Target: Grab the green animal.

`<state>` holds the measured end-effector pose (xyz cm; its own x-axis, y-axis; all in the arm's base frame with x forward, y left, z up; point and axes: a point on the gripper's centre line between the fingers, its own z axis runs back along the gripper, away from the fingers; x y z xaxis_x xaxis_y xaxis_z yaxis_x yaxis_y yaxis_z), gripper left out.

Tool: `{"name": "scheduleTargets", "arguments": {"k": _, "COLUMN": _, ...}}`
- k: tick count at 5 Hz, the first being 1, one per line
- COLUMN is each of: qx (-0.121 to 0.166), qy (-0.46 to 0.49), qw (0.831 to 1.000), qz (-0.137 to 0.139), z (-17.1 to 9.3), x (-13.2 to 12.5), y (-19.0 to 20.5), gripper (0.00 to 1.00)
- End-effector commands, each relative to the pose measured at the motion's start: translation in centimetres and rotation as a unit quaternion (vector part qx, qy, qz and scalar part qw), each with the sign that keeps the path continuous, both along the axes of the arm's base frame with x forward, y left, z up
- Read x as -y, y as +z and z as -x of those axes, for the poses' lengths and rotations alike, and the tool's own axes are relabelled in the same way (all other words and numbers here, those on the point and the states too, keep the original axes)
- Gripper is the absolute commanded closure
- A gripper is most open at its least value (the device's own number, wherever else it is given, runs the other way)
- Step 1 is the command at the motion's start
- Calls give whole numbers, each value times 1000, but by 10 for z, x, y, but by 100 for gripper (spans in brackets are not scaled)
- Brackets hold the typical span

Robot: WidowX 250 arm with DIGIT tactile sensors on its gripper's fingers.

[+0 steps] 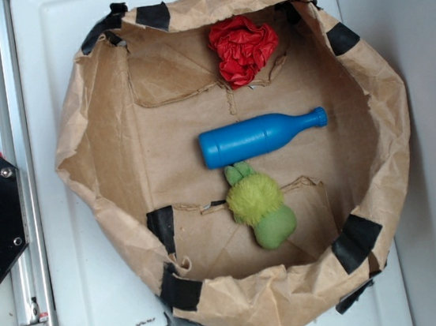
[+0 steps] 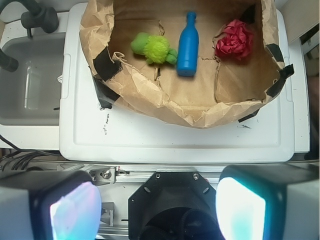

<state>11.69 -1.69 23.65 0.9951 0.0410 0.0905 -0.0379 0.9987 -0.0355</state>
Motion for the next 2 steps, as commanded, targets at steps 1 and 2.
{"name": "scheduleTargets", "arguments": {"k": 1, "qx": 0, "qy": 0, "qw": 1000, "qz": 0, "z": 0, "x": 0, "y": 0, "gripper": 0}}
{"name": "scheduleTargets", "arguments": {"k": 2, "qx": 10, "qy": -68, "qw": 998, "qz": -4, "z": -50, "x": -28, "y": -3, "gripper": 0}}
